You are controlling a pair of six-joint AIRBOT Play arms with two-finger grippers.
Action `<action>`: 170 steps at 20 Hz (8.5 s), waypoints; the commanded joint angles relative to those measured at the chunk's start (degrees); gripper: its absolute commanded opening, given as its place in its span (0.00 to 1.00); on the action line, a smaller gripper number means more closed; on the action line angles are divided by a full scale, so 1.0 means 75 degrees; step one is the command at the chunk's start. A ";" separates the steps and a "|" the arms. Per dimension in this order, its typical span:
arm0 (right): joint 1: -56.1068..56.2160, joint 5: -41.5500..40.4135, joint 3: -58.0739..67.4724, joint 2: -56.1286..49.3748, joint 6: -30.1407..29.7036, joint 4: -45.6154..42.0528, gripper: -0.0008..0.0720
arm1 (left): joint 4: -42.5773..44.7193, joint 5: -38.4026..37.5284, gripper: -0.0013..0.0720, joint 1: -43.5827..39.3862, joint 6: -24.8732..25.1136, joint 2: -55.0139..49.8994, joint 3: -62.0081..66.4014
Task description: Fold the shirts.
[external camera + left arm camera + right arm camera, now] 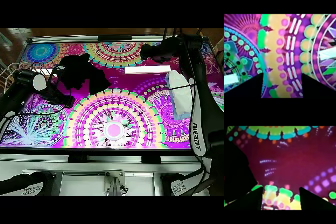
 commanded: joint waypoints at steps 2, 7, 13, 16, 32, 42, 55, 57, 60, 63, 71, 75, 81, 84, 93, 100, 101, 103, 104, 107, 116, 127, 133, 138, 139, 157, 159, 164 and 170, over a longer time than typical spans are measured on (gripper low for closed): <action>0.0006 0.0848 0.0009 0.0204 0.0000 0.0268 0.77 | -0.0414 0.0772 0.82 0.0003 -0.0009 -0.0017 0.0003; 0.0009 -0.0452 0.0009 0.0277 -0.0026 0.0338 0.77 | -0.0335 0.2841 0.99 0.1026 -0.0927 -0.1309 0.1816; 0.0012 -0.2984 0.0006 0.0283 -0.1276 0.0411 0.77 | -0.0323 0.2827 0.99 0.1617 -0.0315 -0.4441 0.5039; 0.0015 -0.3687 0.0006 0.0283 -0.1271 0.0420 0.77 | 0.0530 0.2856 0.99 0.1600 0.0361 -0.5225 0.5281; 0.0012 -0.4336 0.0006 0.0283 -0.1390 0.0889 0.77 | 0.0676 0.3427 0.06 0.1253 0.0353 -0.5161 0.5286; 0.0006 -0.2591 0.0009 0.3063 -0.1186 -0.1708 0.77 | 0.0664 0.3139 0.06 -0.1195 0.0332 0.0793 0.5278; 0.0009 -0.5007 -0.1507 0.4934 -0.0711 -0.1708 0.77 | 0.0102 0.1941 0.76 -0.3459 -0.2124 0.1061 -0.0032; 0.0006 -0.4978 -0.2713 0.4934 -0.0944 -0.1711 0.81 | 0.0624 0.0874 0.88 -0.3092 -0.2113 0.1122 0.0195; 0.0006 -0.4826 -0.5059 0.4934 -0.1384 -0.1489 0.94 | 0.1061 -0.0877 0.90 -0.1804 -0.1512 0.1428 0.0265; 0.0006 -0.4307 -0.6886 0.4934 -0.1507 -0.0600 0.94 | -0.0495 -0.1005 0.93 -0.0315 -0.1090 0.2011 -0.0959; 0.0006 -0.3054 -0.8061 0.4310 -0.1518 0.1361 0.94 | -0.5068 0.3538 0.95 0.0026 -0.1105 0.1941 -0.5257; 0.0009 -0.3028 -0.8061 0.3780 -0.1463 0.1399 0.94 | -0.6012 0.4864 0.95 -0.0446 -0.0886 0.1035 -0.5269; 0.0012 -0.2693 -0.8064 0.3162 -0.1466 0.1649 0.94 | -0.6274 0.5998 0.16 -0.0560 -0.0775 0.0752 -0.5251; 0.0006 -0.1909 -0.8064 0.3051 -0.1390 0.1883 0.94 | -0.6271 0.5843 0.06 -0.0373 -0.0216 0.0909 -0.5251; 0.0015 -0.0405 -0.8064 0.1725 -0.1399 0.3809 0.81 | -0.6274 0.5476 0.06 -0.0321 0.0117 0.1504 -0.5190; -0.0050 -0.0697 -0.6612 0.3142 -0.2815 0.3681 0.10 | -0.6184 0.4960 0.06 -0.0326 0.1988 0.1888 -0.3276; -0.0050 -0.0638 -0.6108 0.3599 -0.2970 0.3541 0.10 | -0.6076 0.4820 0.06 -0.0329 0.2276 0.2063 -0.2690; -0.0050 -0.0408 -0.4925 0.4538 -0.3249 0.3381 0.10 | -0.5855 0.4634 0.06 -0.0326 0.2798 0.2512 -0.1192; -0.0050 -0.0259 -0.4266 0.4969 -0.3290 0.3383 0.10 | -0.5846 0.4642 0.06 -0.0326 0.2926 0.2722 -0.0455; -0.0050 0.0020 -0.2477 0.5919 -0.3305 0.3401 0.10 | -0.5852 0.4639 0.06 -0.0321 0.2885 0.3185 0.1824; -0.0050 -0.1276 -0.1451 0.7090 -0.2710 0.3115 0.10 | -0.3372 0.2483 0.06 -0.0321 0.1215 0.4077 0.3244; -0.0050 -0.4363 -0.1772 0.5103 -0.2282 0.1035 0.10 | -0.1947 0.0831 0.06 -0.0321 0.0615 0.3809 0.0321; -0.0050 -0.2390 -0.2935 0.2390 -0.1958 0.1029 0.10 | -0.1134 0.4226 0.06 -0.0047 0.0589 0.2159 -0.0956; -0.0050 0.0099 -0.2935 0.0533 -0.0160 0.1309 0.10 | -0.2008 0.5065 0.07 0.0236 -0.0490 0.0230 -0.0944; -0.0047 0.0099 -0.2935 0.0286 -0.0070 0.1655 0.10 | -0.2340 0.4692 0.17 0.0216 -0.0527 -0.0119 -0.0944; -0.3080 -0.4348 -0.2699 0.1839 -0.2212 0.1049 0.93 | -0.4878 0.0906 1.00 0.2366 0.0522 0.2372 -0.5831; -0.3016 -0.4135 -0.2699 0.1839 -0.2212 0.1090 0.93 | -0.5039 0.1527 1.00 0.2363 0.0513 0.2259 -0.6202; -0.2987 -0.3818 -0.2704 0.1778 -0.2145 0.1096 0.93 | -0.6245 0.2428 0.98 0.1833 0.1032 0.1746 -0.6251; -0.2949 -0.4645 -0.2748 0.1160 -0.2381 0.1507 0.94 | -0.6391 0.2562 0.22 0.1539 0.1035 0.1070 -0.6216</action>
